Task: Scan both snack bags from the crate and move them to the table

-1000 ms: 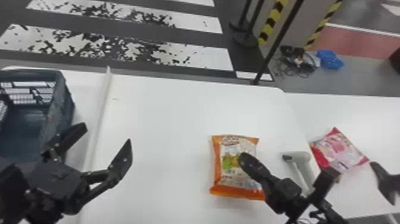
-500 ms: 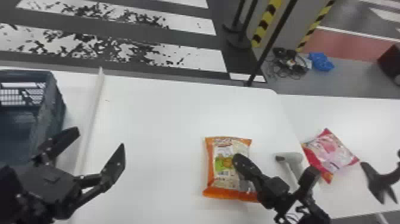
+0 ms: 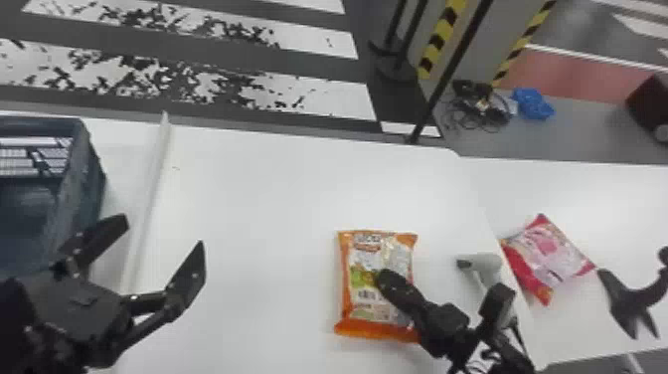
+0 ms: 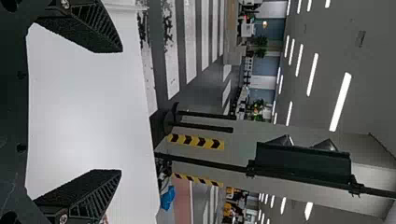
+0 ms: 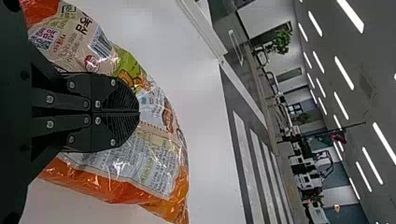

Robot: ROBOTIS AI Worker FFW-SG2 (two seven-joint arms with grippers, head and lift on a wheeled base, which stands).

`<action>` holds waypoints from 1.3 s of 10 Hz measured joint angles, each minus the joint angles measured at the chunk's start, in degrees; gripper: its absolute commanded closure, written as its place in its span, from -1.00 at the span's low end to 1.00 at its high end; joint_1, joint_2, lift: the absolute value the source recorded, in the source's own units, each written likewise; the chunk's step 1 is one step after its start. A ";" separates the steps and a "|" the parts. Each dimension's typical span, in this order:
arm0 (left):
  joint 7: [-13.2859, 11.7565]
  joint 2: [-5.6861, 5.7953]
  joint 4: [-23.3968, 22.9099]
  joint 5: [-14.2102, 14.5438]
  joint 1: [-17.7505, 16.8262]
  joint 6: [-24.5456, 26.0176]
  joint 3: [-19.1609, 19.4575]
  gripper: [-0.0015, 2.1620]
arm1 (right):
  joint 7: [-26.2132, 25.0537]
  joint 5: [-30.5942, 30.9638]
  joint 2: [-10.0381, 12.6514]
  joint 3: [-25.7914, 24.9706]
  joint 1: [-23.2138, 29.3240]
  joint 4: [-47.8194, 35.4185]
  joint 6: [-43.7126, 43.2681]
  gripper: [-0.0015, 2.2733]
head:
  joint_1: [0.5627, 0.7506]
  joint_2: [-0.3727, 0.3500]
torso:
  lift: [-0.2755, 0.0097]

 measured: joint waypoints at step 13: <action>1.06 1.79 5.20 4.09 -5.52 -0.43 2.26 -0.93 | 0.10 3.31 0.24 -22.63 9.09 -24.05 20.69 -0.90 | 0.41 -0.94 | 0.32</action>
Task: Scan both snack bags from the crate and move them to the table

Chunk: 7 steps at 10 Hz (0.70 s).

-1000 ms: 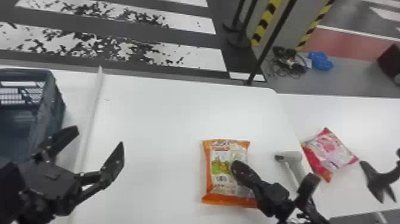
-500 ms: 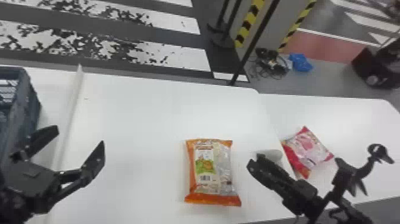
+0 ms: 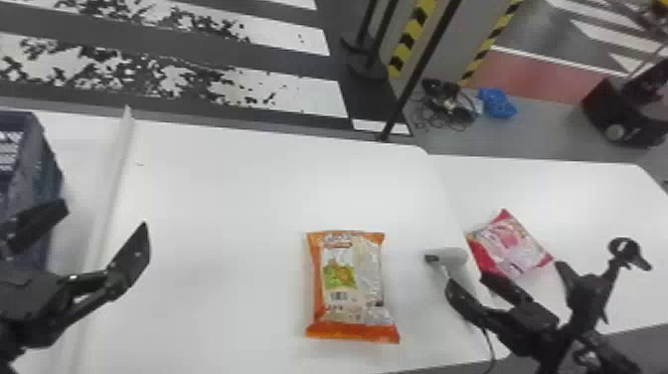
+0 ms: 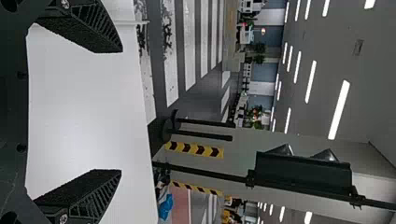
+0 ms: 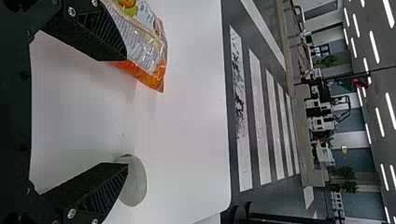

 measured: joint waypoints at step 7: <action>7.46 -1.22 2.06 1.23 -3.60 7.39 -2.27 -0.93 | -4.15 7.37 -9.31 6.47 -14.03 28.48 -13.64 -0.77 | 0.41 -0.94 | 0.32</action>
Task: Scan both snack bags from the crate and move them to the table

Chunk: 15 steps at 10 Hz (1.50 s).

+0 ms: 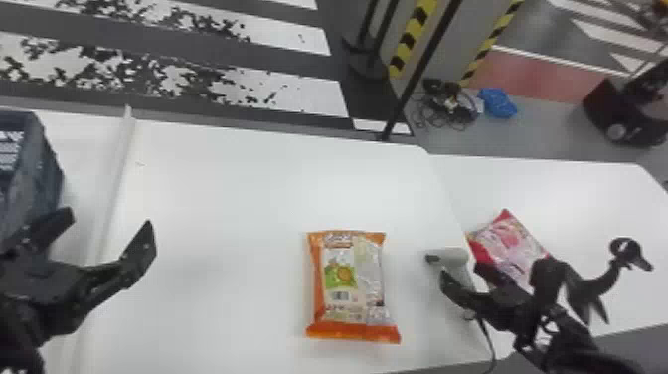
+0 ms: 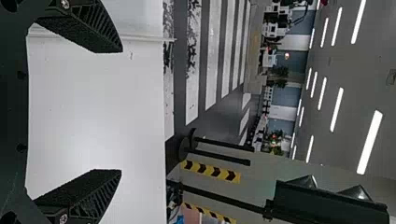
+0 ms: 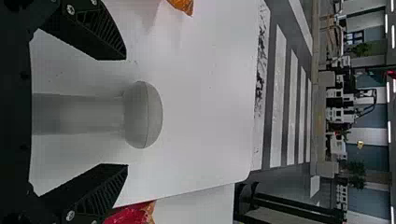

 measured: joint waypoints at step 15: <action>1.49 2.05 4.28 5.44 -6.99 1.69 0.33 -0.93 | -2.23 -11.37 17.46 -4.77 18.12 -39.25 27.82 0.97 | 0.41 -0.94 | 0.32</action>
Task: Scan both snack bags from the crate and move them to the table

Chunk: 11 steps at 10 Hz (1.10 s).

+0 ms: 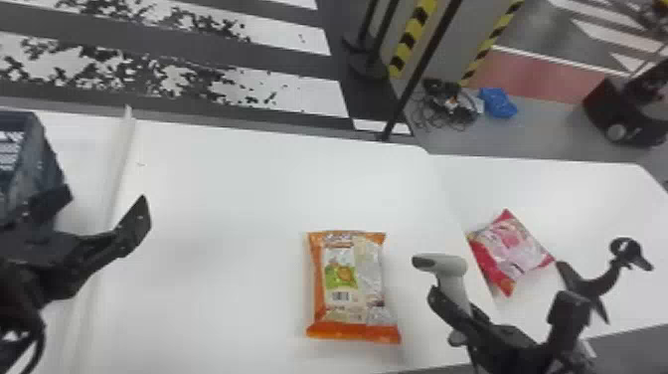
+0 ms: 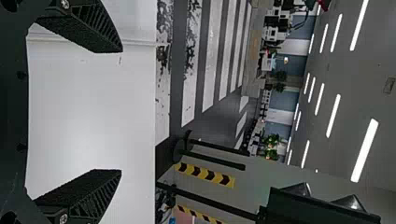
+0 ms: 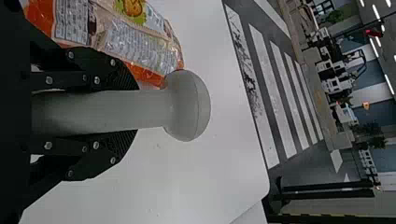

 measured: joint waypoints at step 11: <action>-0.85 -0.25 -1.70 0.48 -0.15 0.00 -2.47 -0.93 | 1.65 2.23 0.03 17.89 13.46 -13.45 -0.24 0.97 | 0.41 -0.40 | 0.32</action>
